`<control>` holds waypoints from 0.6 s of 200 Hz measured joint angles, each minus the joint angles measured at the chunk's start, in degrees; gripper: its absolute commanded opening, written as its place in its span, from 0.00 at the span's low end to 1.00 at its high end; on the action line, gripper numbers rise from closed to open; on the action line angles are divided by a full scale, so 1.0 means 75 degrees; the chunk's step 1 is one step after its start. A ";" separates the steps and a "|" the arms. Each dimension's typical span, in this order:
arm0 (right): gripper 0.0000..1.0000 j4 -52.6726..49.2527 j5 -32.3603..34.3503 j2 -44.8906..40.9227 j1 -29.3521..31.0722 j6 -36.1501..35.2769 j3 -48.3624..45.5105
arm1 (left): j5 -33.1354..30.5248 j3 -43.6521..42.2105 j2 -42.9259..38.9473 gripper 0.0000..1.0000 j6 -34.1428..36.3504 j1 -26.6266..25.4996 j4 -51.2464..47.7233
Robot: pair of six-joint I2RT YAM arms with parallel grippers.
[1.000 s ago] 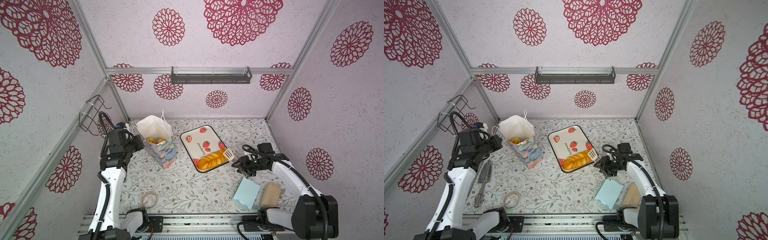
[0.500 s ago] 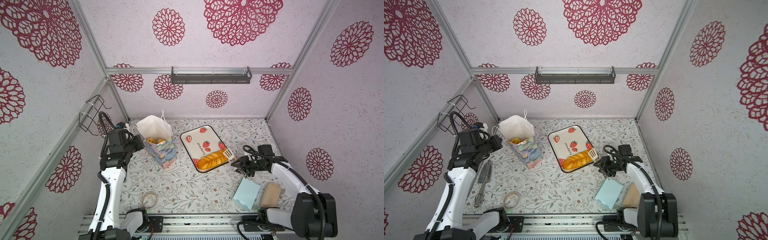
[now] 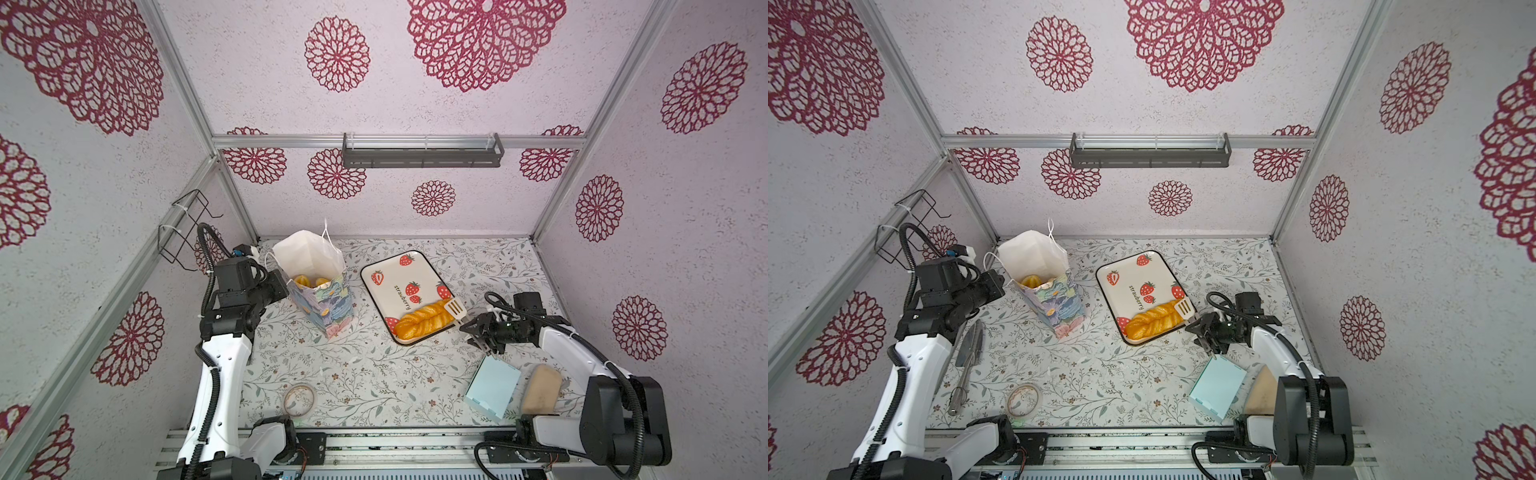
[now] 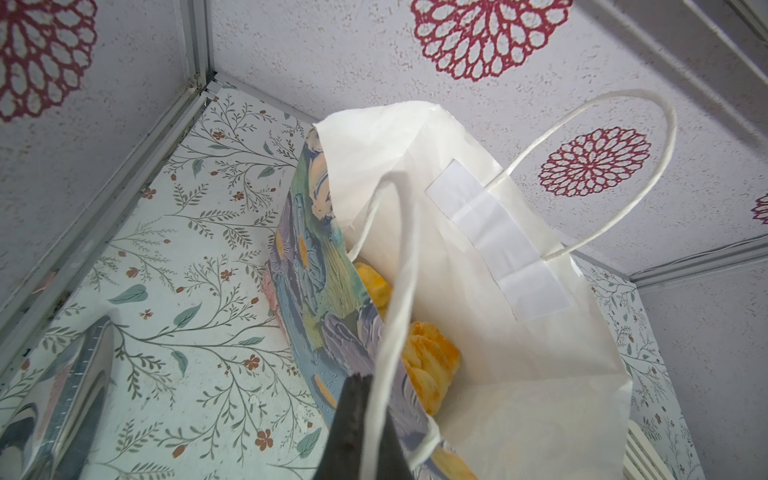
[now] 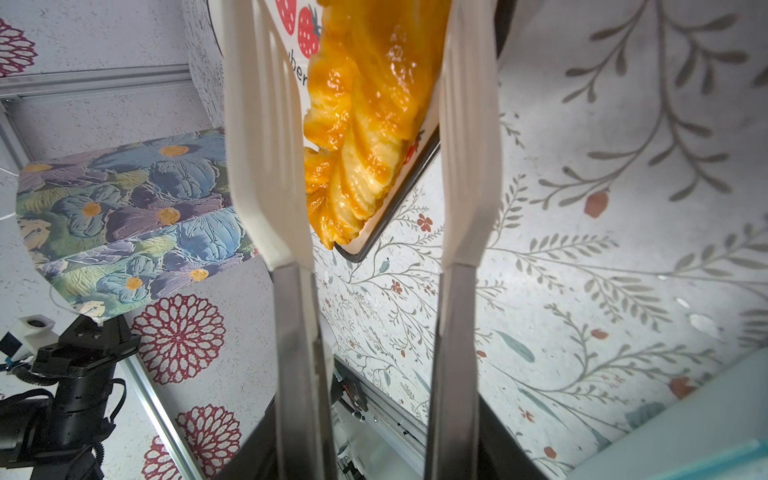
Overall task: Place the fake bread into the paper bag
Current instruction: 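Lower the open tongs around the long twisted bread on the tray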
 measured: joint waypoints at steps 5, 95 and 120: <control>0.53 0.0020 0.0000 0.0029 0.0000 0.0009 0.0000 | -0.0003 0.0000 0.0000 0.00 0.0000 0.0000 0.0003; 0.52 0.0460 -0.0117 0.0350 0.0000 0.0303 0.0000 | -0.0003 0.0000 0.0000 0.00 0.0000 0.0000 0.0000; 0.52 0.0574 -0.0128 0.0408 0.0000 0.0347 0.0000 | -0.0003 0.0000 0.0000 0.00 0.0000 0.0000 0.0000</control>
